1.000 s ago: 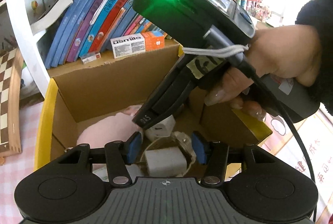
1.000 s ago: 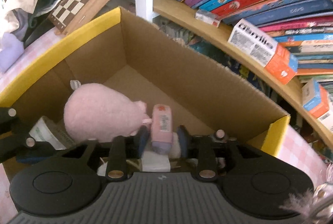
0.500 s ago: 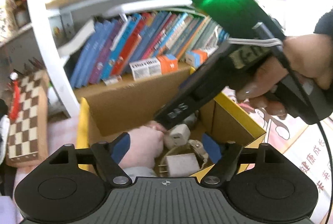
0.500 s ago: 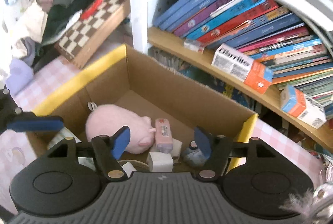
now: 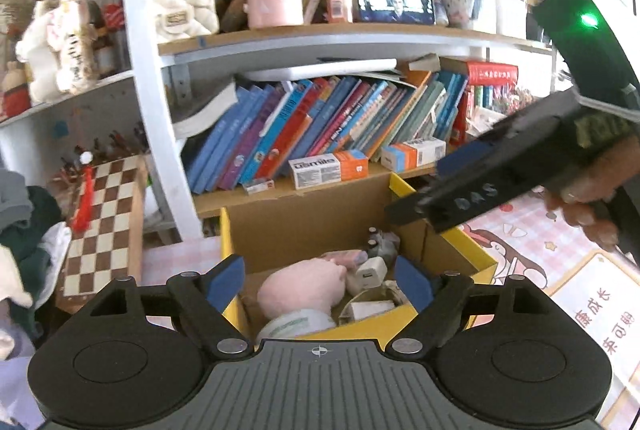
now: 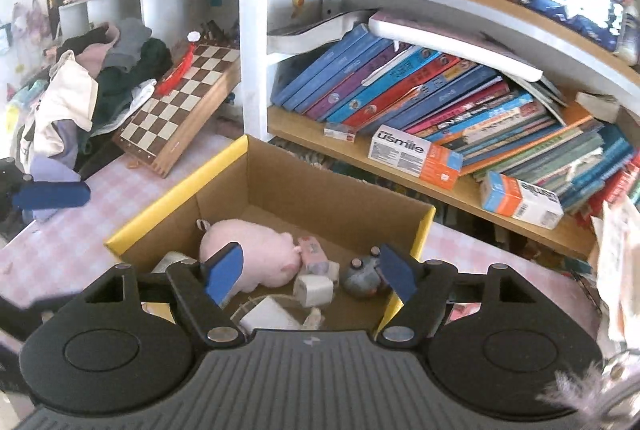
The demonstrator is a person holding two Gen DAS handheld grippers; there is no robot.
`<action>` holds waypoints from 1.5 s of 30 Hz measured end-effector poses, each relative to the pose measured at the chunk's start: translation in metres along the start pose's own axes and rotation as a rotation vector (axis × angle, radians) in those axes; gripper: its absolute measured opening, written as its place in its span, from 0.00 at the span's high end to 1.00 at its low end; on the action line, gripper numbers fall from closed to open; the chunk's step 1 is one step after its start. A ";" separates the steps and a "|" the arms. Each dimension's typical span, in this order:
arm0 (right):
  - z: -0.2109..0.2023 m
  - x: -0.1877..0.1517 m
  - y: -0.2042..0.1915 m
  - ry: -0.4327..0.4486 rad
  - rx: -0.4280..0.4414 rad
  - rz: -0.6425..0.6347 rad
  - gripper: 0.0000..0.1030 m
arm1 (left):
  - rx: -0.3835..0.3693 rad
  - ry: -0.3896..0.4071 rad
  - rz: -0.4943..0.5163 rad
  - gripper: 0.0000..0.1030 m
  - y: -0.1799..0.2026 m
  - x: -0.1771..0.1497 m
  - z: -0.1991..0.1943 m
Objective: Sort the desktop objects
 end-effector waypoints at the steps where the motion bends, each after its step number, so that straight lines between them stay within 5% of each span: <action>1: -0.006 -0.004 -0.003 0.007 -0.010 0.006 0.28 | 0.003 0.001 -0.006 0.18 -0.001 -0.003 -0.005; 32: -0.114 -0.165 -0.082 0.004 -0.216 0.231 0.23 | 0.073 -0.102 -0.061 0.17 0.008 -0.101 -0.099; 45: -0.123 -0.201 -0.104 -0.012 -0.272 0.256 0.15 | 0.108 -0.110 -0.057 0.06 0.017 -0.122 -0.113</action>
Point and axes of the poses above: each gripper's, at about its wrist camera, not at the fingertips, and z roughly the way its jaws point, y to its right, x to its top, the point moved 4 cm from there along z, roughly the way its jaws point
